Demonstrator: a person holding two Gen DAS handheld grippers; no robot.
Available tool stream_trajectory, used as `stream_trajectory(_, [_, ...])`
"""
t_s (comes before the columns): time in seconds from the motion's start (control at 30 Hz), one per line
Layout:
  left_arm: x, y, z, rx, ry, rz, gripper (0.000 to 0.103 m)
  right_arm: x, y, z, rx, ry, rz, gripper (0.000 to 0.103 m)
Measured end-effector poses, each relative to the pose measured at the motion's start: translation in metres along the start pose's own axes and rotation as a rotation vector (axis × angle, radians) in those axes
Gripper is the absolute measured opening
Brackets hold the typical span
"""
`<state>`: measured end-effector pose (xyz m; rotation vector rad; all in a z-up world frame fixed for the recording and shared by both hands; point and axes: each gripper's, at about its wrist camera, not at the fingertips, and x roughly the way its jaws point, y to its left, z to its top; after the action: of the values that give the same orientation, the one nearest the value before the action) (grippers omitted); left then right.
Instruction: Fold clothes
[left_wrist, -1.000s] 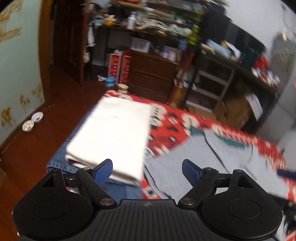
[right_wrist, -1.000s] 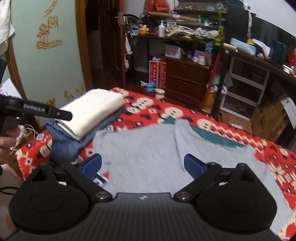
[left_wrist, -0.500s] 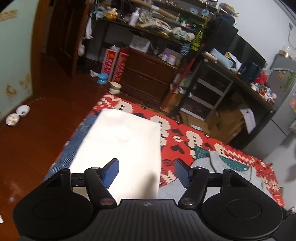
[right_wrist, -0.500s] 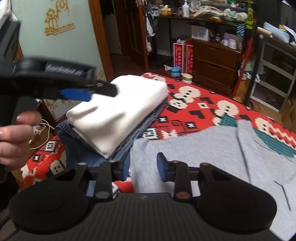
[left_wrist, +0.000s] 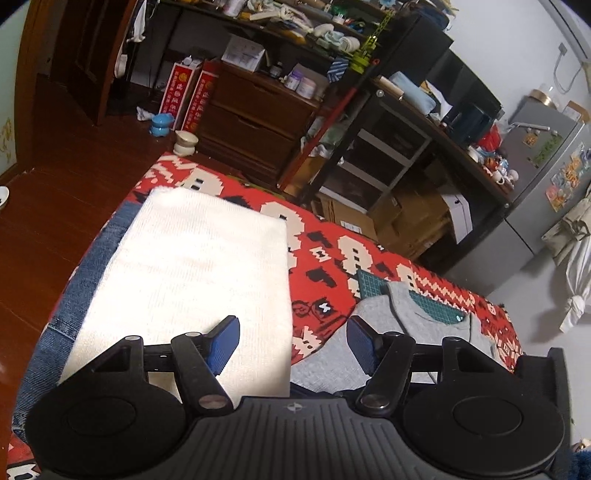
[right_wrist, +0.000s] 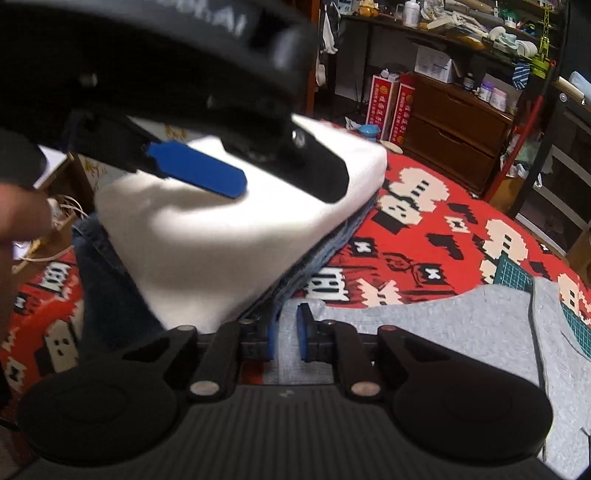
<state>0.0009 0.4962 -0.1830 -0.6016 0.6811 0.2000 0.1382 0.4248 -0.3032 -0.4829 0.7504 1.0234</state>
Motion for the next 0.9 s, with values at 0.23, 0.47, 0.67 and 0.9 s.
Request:
stream_trajectory(0.23, [0.004,0.003,-0.002,-0.018,0.013,-0.013,0.062,-0.003,-0.02,-0.008,0.121,-0.012,0.037,0.004])
stream_trajectory(0.47, [0.004,0.004,-0.001,-0.02,0.015,-0.019,0.063,-0.012,-0.049,-0.01,0.363,-0.033,0.199,0.003])
stream_trajectory(0.67, [0.003,0.006,-0.002,-0.026,0.015,-0.028,0.064,-0.015,-0.059,-0.012,0.386,-0.038,0.184,0.012])
stream_trajectory(0.9, [0.003,0.007,0.0,-0.032,0.012,-0.033,0.064,-0.022,-0.045,-0.002,0.292,-0.065,0.134,0.015])
